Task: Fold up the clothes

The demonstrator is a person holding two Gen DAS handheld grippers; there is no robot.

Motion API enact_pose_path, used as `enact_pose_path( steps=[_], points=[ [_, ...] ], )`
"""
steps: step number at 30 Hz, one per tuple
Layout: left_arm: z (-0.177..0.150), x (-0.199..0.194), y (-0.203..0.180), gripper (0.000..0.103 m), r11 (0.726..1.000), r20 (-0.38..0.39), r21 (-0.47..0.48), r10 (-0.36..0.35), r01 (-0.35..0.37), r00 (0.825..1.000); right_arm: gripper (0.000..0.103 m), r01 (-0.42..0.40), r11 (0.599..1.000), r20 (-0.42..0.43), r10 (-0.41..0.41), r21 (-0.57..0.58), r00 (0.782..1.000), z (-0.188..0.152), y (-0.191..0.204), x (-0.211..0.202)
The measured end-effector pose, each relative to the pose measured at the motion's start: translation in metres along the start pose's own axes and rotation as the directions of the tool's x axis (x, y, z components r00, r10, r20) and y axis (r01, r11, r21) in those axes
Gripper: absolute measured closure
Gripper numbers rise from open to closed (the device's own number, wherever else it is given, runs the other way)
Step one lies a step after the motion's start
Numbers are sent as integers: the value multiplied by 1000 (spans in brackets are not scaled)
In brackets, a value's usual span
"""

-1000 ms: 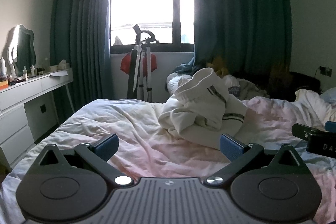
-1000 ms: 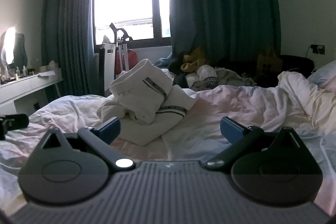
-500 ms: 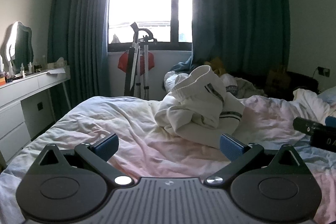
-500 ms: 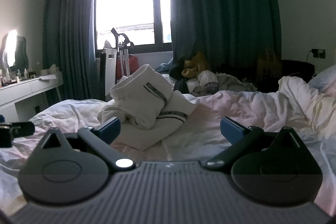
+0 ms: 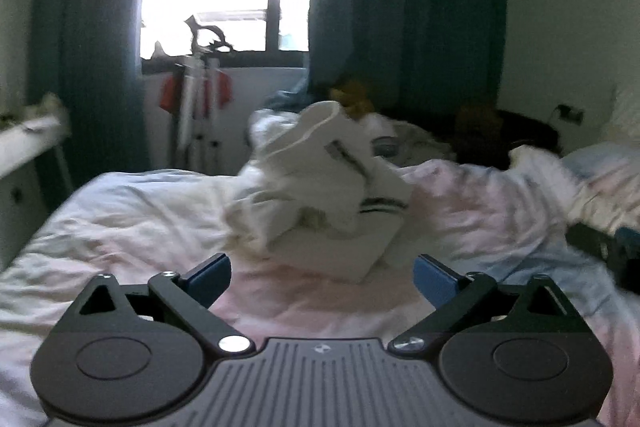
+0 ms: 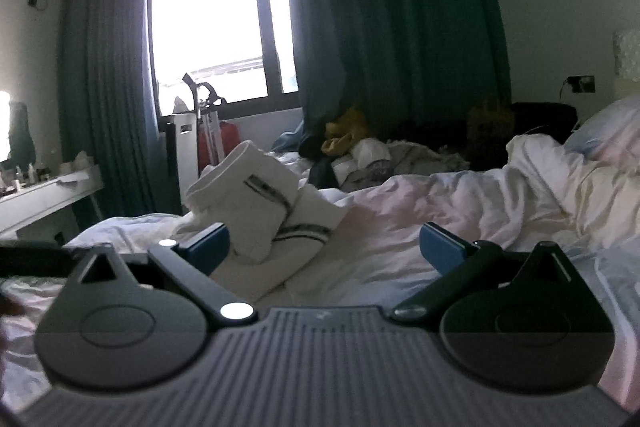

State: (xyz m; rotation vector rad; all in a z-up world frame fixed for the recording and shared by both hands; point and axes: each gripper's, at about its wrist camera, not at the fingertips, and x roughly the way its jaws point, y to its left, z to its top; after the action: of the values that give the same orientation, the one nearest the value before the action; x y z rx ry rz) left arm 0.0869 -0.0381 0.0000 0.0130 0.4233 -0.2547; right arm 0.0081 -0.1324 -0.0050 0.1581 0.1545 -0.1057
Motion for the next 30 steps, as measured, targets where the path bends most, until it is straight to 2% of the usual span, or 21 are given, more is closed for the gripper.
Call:
enact_pose_path(
  steps=[3, 6, 8, 11, 17, 24, 27, 28, 30],
  points=[
    [19, 39, -9, 4, 1000, -13, 4, -27, 27, 1000, 0, 11, 1000, 10, -11, -3, 1000, -2, -2, 2],
    [32, 81, -20, 5, 996, -57, -44, -78, 76, 995, 0, 2, 1000, 20, -2, -7, 1000, -3, -2, 5],
    [36, 109, -27, 9, 994, -78, -70, -90, 85, 993, 0, 0, 1000, 21, 0, -1, 1000, -3, -3, 8],
    [47, 148, -35, 11, 997, -49, -56, -57, 54, 997, 0, -5, 1000, 0, 5, 30, 1000, -6, -8, 16],
    [89, 218, -40, 13, 999, 66, 36, 24, -26, 998, 0, -18, 996, -75, 25, 90, 997, -20, -21, 35],
    [132, 296, -39, 14, 989, 107, 142, 35, -50, 994, 0, -31, 986, -142, 54, 162, 988, -39, -33, 63],
    [141, 327, -40, 22, 985, 56, 170, 19, -28, 998, 0, -42, 985, -179, 72, 166, 981, -51, -33, 77],
    [142, 336, -39, 32, 985, 29, 173, 14, -19, 999, 0, -44, 985, -191, 76, 168, 979, -55, -33, 82],
    [143, 351, -38, 37, 983, -8, 183, 17, -16, 1000, 0, -43, 984, -210, 79, 172, 975, -60, -32, 88]
  ],
)
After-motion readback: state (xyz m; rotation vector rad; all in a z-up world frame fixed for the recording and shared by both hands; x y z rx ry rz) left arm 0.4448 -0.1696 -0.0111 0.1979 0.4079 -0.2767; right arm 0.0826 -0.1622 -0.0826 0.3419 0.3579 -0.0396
